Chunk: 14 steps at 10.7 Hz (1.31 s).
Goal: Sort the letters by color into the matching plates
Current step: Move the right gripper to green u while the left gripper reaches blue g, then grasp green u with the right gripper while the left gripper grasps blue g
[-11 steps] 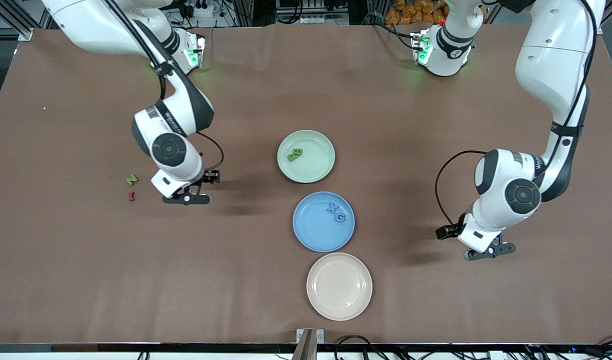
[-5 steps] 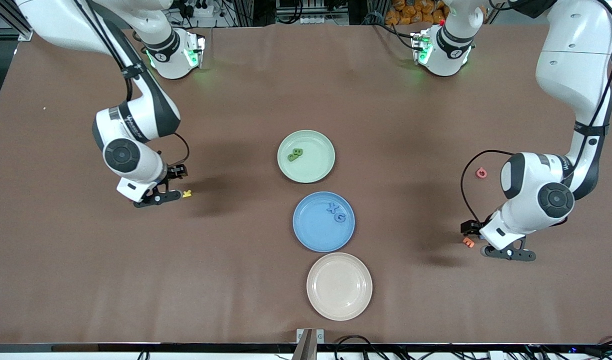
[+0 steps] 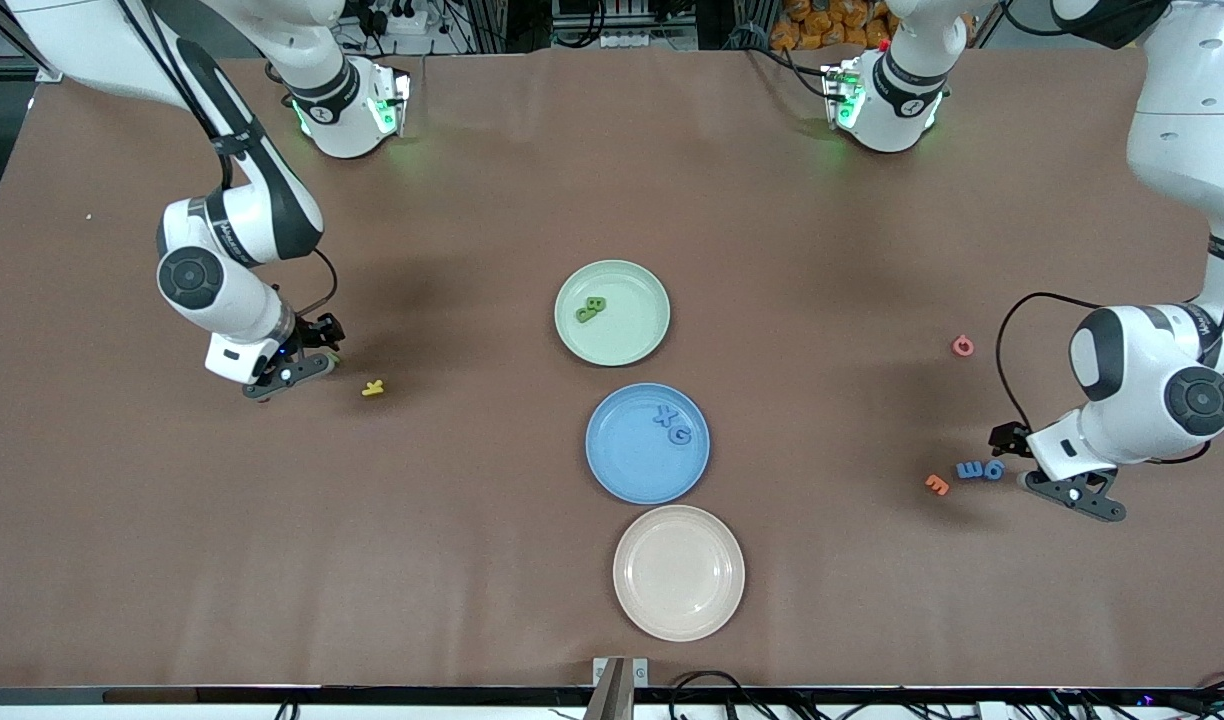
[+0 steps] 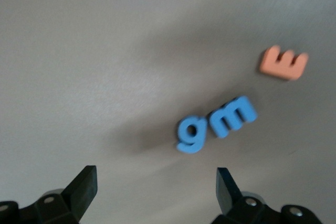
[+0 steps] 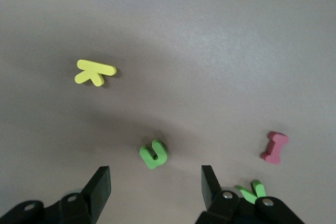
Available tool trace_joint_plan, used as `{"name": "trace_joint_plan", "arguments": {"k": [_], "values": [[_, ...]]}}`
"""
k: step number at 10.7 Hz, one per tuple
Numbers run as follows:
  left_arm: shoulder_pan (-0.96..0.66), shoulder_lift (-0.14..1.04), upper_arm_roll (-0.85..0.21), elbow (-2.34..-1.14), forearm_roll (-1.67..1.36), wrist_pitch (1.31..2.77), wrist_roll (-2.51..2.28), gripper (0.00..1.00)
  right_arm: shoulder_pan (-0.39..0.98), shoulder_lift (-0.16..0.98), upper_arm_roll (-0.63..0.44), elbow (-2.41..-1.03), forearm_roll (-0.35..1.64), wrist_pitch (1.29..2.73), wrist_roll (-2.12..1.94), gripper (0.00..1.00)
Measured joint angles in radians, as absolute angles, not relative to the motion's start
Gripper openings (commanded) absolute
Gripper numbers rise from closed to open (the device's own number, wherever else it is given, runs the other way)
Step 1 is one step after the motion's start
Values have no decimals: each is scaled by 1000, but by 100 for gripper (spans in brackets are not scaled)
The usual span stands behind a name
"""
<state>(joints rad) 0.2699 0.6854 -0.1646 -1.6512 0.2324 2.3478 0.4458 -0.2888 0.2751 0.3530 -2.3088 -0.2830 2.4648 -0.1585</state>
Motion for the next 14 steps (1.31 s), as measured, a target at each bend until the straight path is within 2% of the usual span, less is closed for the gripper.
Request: {"name": "trace_joint_plan", "arguments": {"k": [5, 9, 14], "values": [[273, 769, -167, -1638, 282, 2442, 497, 100, -297, 267, 353, -2415, -283, 2663, -271, 65], [272, 786, -165, -1626, 292, 2462, 516, 100, -304, 274, 341, -2443, -283, 2695, -344, 58], [271, 787, -165, -1607, 293, 2469, 702, 100, -308, 328, 294, -2450, -283, 2748, -420, 56]]}}
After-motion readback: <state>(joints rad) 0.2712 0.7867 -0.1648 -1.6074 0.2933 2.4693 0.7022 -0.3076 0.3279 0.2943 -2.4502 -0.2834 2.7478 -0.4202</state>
